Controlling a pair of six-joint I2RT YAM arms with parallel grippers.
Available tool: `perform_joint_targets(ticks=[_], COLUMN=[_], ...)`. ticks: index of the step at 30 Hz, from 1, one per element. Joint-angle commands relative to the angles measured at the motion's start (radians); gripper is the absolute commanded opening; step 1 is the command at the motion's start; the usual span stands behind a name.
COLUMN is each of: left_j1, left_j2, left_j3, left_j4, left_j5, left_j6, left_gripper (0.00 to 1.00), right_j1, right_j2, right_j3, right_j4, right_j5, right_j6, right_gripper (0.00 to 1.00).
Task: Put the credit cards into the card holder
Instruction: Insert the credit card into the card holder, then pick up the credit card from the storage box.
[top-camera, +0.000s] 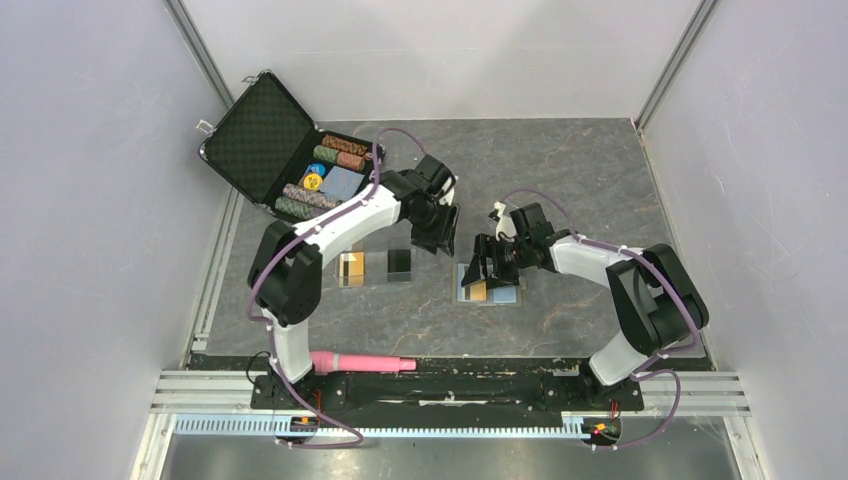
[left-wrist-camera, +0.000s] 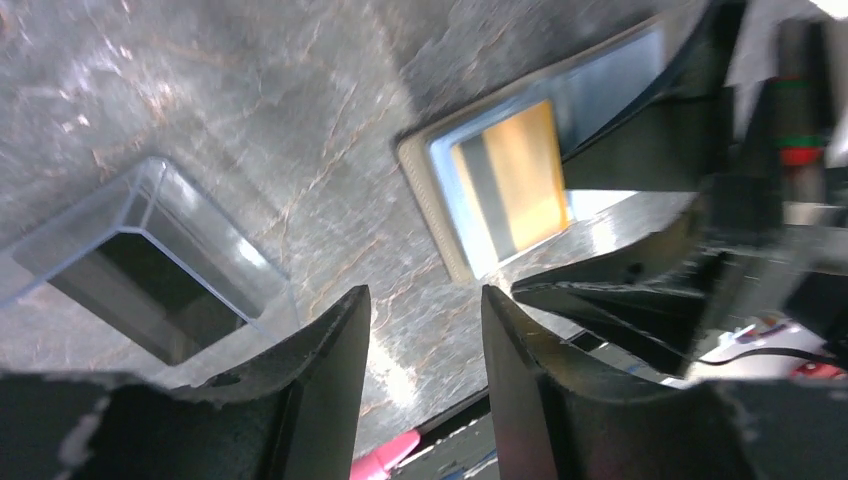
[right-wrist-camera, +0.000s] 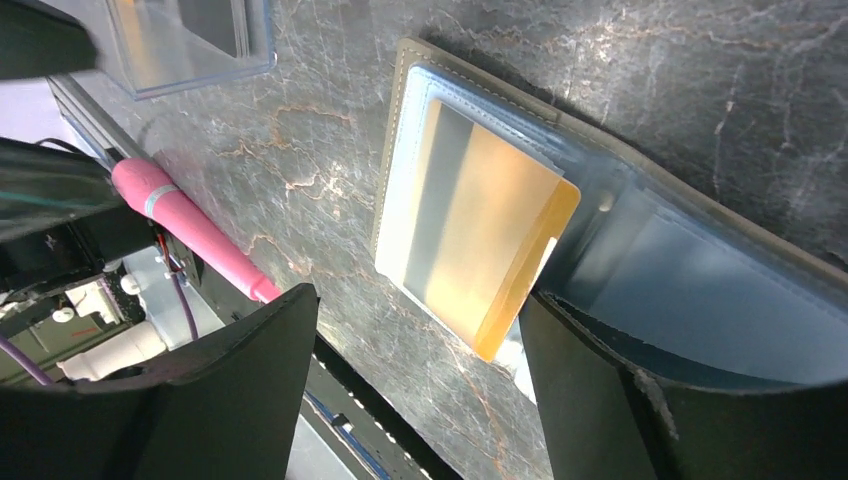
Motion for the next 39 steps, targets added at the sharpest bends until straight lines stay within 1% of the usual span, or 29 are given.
perform_joint_targets(ticks=[1,3,5,7,12,13,16,18,20,27,32,39], left_j1=[0.057,0.092,0.132,0.177,0.282,0.304,0.352,0.38,0.399,0.42,0.417,0.394], left_j2=[-0.069,-0.085,-0.105,-0.129,-0.198,-0.212,-0.244,-0.259,-0.271,-0.245,-0.208,-0.158], left_j3=[0.01,-0.021,-0.061,-0.107,-0.204,-0.22,-0.253,-0.266,-0.279,-0.315,-0.351,-0.392], left_j4=[0.121,0.162,0.203,0.236,0.256,0.254,0.231,0.2,0.168,0.088,0.107,0.152], left_j5=[0.124,0.183,0.229,0.266,0.284,0.285,0.281,0.258,0.227,0.125,0.1,0.089], left_j6=[-0.004,-0.025,-0.049,-0.067,-0.069,-0.064,-0.044,-0.025,-0.004,0.048,0.048,0.04], left_gripper=[0.53,0.53,0.53,0.53,0.53,0.53,0.53,0.54,0.54,0.54,0.53,0.49], right_j1=[0.002,0.001,0.002,0.003,0.018,0.021,0.025,0.024,0.025,0.026,0.037,0.08], right_j2=[-0.029,-0.028,-0.012,0.005,0.055,0.064,0.075,0.073,0.06,0.021,0.03,0.093], right_j3=[0.039,0.041,0.043,0.041,0.061,0.066,0.081,0.096,0.112,0.168,0.219,0.33], right_j4=[-0.072,-0.068,-0.063,-0.054,-0.042,-0.043,-0.057,-0.083,-0.104,-0.162,-0.172,-0.168], right_j5=[0.042,0.038,0.031,0.03,0.04,0.039,0.041,0.054,0.066,0.088,0.083,0.056], right_j6=[-0.057,-0.061,-0.062,-0.062,-0.078,-0.079,-0.089,-0.099,-0.107,-0.121,-0.112,-0.084], right_gripper=[0.77,0.74,0.58,0.47,0.32,0.28,0.21,0.2,0.22,0.36,0.41,0.42])
